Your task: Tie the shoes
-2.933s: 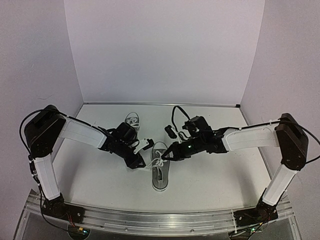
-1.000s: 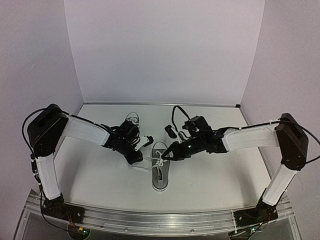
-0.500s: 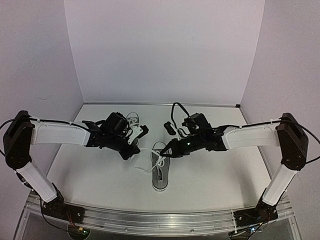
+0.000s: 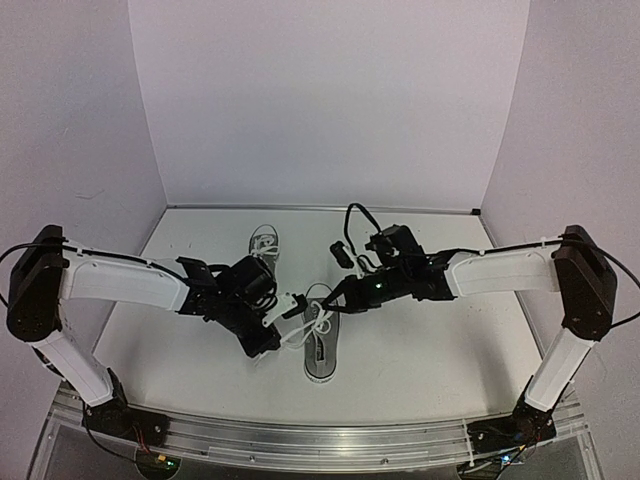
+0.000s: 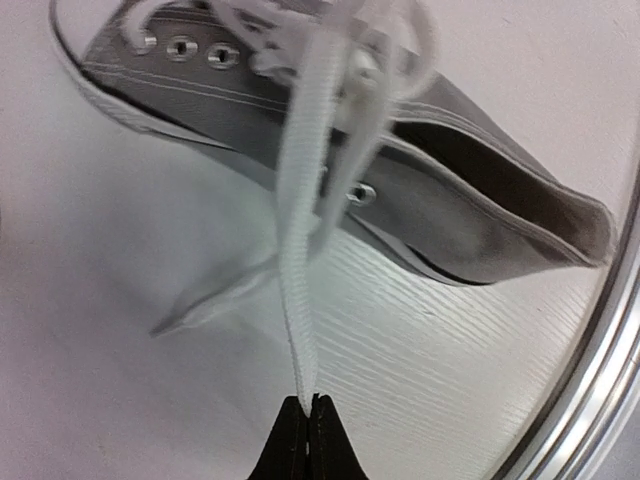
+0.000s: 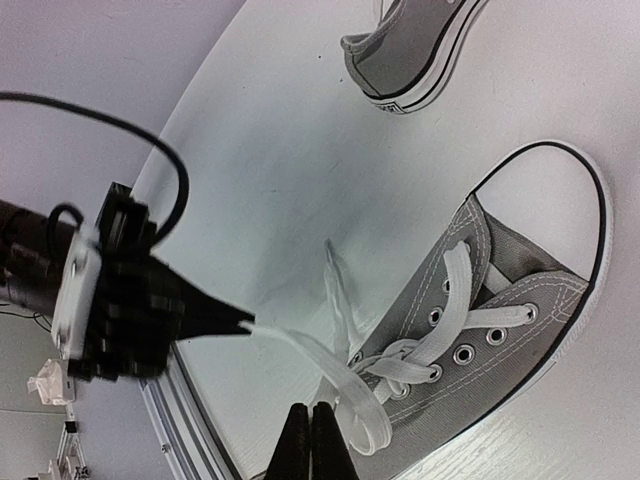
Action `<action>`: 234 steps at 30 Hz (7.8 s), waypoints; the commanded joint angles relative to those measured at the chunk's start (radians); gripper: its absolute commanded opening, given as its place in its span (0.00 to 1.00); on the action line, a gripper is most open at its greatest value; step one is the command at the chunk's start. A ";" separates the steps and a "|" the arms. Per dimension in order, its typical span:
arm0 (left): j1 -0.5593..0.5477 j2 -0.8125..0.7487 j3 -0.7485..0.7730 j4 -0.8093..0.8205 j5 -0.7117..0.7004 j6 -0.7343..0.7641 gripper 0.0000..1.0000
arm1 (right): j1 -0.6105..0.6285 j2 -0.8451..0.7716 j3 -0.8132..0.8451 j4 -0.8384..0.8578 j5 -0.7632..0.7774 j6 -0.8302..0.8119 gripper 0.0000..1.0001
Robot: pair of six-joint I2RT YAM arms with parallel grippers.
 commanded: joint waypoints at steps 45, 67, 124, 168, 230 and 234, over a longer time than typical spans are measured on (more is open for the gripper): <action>-0.163 0.219 0.131 0.799 0.201 -0.004 0.07 | -0.024 -0.025 0.054 -0.002 0.007 -0.045 0.00; -0.171 0.420 0.178 0.855 0.029 0.049 0.16 | -0.033 -0.014 0.058 -0.011 0.003 -0.054 0.00; -0.133 -0.181 -0.139 0.587 -0.031 0.096 0.56 | 0.002 0.012 0.076 0.015 -0.096 -0.068 0.00; 0.064 -0.135 -0.358 0.863 -0.151 -0.414 0.63 | -0.106 0.001 -0.285 0.176 -0.238 -0.006 0.59; 0.031 -0.170 -0.507 1.082 0.118 -0.369 0.26 | -0.056 0.017 0.059 -0.216 -0.130 -0.249 0.21; 0.016 -0.139 -0.494 1.087 0.113 -0.373 0.25 | -0.040 0.050 0.083 -0.242 -0.113 -0.271 0.21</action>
